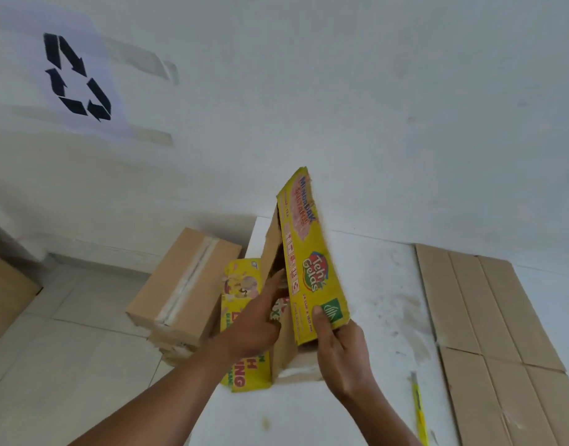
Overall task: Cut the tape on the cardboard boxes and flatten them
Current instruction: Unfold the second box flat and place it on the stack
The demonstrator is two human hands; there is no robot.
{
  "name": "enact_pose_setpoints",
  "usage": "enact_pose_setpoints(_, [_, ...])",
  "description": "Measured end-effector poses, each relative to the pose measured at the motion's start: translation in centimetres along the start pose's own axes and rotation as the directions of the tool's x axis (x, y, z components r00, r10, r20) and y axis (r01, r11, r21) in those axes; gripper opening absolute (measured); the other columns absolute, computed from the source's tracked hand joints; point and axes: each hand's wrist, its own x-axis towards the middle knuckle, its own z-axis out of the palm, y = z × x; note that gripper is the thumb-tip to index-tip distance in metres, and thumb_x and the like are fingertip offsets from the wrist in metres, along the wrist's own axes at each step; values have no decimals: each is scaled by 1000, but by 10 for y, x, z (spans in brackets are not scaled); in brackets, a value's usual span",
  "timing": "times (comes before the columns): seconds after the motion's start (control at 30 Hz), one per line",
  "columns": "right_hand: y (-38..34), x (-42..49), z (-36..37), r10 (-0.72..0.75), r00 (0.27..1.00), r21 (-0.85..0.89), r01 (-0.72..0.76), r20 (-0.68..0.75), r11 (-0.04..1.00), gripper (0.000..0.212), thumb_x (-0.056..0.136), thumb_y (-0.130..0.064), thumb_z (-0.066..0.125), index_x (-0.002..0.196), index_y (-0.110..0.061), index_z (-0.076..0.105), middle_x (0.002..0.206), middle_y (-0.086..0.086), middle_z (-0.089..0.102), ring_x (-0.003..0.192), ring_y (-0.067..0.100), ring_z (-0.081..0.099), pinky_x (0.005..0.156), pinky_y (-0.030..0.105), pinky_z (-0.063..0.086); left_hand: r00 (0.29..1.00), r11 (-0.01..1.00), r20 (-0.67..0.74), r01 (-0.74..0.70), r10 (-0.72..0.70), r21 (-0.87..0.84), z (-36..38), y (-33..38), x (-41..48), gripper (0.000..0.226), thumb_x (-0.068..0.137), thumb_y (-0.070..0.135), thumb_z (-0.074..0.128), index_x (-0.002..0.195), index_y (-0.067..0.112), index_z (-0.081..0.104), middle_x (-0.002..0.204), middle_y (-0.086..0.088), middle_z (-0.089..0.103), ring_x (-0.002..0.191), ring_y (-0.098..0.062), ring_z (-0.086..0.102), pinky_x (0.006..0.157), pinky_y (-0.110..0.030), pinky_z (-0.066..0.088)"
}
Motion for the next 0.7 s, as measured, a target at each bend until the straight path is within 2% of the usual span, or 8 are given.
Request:
enact_pose_setpoints(0.07, [-3, -5, 10, -26, 999, -56, 25, -20, 998, 37, 100, -36, 50, 70, -16, 58, 54, -11, 59, 46, 6, 48, 50, 30, 41, 979, 992, -180, 84, -101, -98, -12, -10, -1, 82, 71, 3, 42, 142, 44, 37, 123, 3, 62, 130, -14, 53, 104, -36, 47])
enact_pose_setpoints(0.13, [-4, -8, 15, -66, 998, -132, 62, -22, 989, 36, 101, -38, 47, 66, -27, 51, 53, -19, 57, 47, 5, 48, 47, 17, 34, 911, 979, -364, 151, -191, -137, -24, -19, -4, 59, 80, 12, 45, 122, 53, 50, 92, -3, 67, 102, -24, 65, 95, -49, 51])
enact_pose_setpoints(0.2, [-7, -9, 18, -80, 996, -187, 73, -29, 980, 36, 100, -42, 46, 65, -35, 43, 52, -26, 54, 48, 3, 48, 46, 13, 32, 851, 960, -448, 219, -274, -172, -38, -23, -6, 30, 101, 21, 46, 120, 40, 60, 80, -11, 67, 80, -29, 66, 84, -54, 53])
enact_pose_setpoints(0.27, [-9, -10, 20, -92, 995, -220, 84, -26, 972, 33, 98, -47, 44, 66, -37, 42, 53, -27, 54, 49, 2, 50, 45, 14, 33, 842, 911, -351, 359, -409, -201, -52, -21, -4, 32, 108, 37, 38, 122, 25, 64, 81, -19, 68, 76, -33, 66, 71, -45, 53])
enact_pose_setpoints(0.37, [-10, -10, 25, -116, 993, -214, 113, -5, 970, 27, 94, -53, 40, 75, -35, 50, 59, -18, 55, 55, 0, 54, 47, 13, 37, 842, 814, -52, 501, -537, -295, -66, -5, 1, 49, 104, 59, 27, 123, 33, 63, 72, -16, 69, 58, -29, 66, 65, -32, 50])
enact_pose_setpoints(0.53, [-12, -12, 30, -157, 988, -280, 151, 0, 948, 51, 90, -57, 34, 90, -18, 66, 64, -10, 54, 60, 1, 56, 48, 13, 36, 906, 830, 77, 413, -416, -374, -71, 16, 30, 38, 107, 52, 32, 134, 40, 56, 109, -4, 75, 94, -31, 74, 80, -39, 60])
enact_pose_setpoints(0.6, [-17, -12, 29, -179, 984, -289, 174, 7, 941, 48, 90, -58, 33, 92, -22, 65, 67, -11, 53, 66, -4, 57, 50, 10, 37, 914, 817, 15, 369, -405, -443, -69, 23, 39, 37, 105, 56, 32, 129, 41, 56, 116, 3, 71, 99, -26, 73, 83, -41, 59])
enact_pose_setpoints(0.7, [-14, -10, 31, -298, 951, -395, 305, 83, 866, 39, 99, -54, 34, 114, -32, 63, 92, -21, 54, 87, -8, 51, 66, 4, 38, 894, 815, -187, 264, -408, -516, -72, 11, 47, 50, 100, 66, 31, 136, 37, 51, 128, 10, 62, 113, -19, 64, 95, -49, 53])
